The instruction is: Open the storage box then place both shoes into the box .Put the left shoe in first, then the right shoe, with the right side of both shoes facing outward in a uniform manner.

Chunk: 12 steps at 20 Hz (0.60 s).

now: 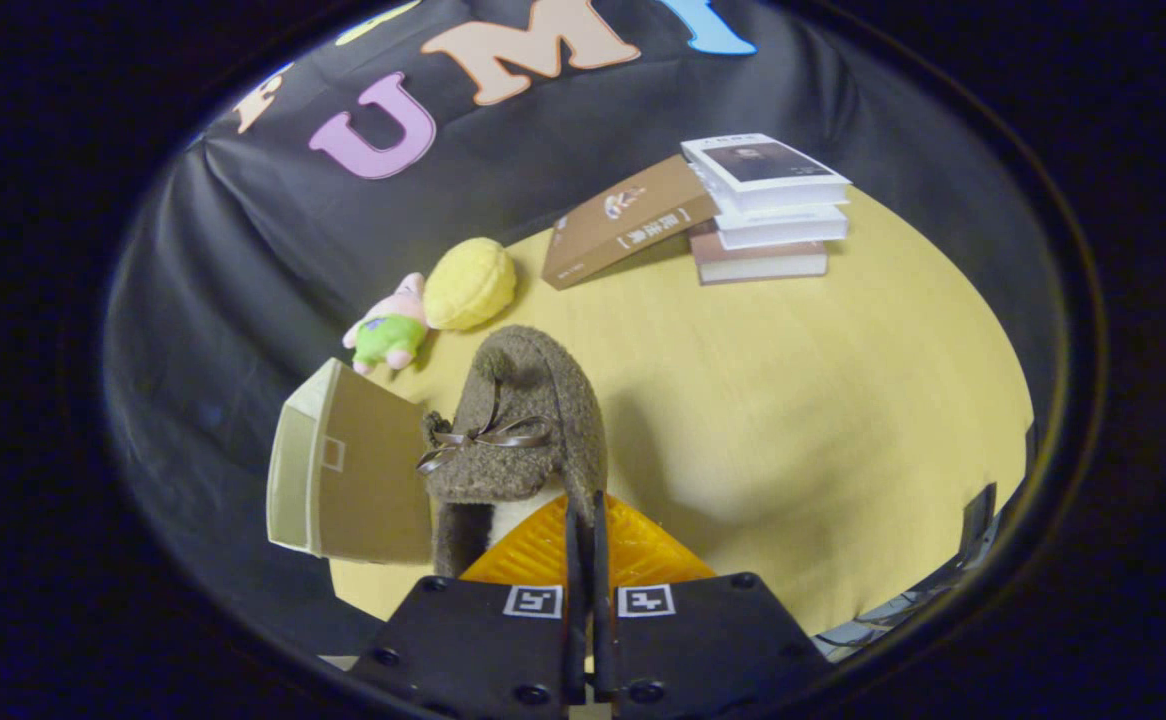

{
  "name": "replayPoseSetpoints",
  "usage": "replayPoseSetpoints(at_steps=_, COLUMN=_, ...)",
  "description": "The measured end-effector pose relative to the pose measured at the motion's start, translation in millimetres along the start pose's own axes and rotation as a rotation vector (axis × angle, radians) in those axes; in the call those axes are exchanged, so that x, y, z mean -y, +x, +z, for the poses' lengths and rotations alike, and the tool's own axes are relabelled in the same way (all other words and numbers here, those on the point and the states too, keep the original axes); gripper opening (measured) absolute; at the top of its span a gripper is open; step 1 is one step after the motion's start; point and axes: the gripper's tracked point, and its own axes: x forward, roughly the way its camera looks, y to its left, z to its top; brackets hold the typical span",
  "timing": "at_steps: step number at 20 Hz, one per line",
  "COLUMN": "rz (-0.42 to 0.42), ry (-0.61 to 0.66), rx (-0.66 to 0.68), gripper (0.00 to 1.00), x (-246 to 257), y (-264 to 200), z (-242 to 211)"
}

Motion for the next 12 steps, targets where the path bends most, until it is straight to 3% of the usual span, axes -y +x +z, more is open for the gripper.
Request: replayPoseSetpoints(at_steps=12, rz=0.135, ry=-0.036, rx=0.028, gripper=0.06, x=-176.5, y=14.1, z=-2.7)
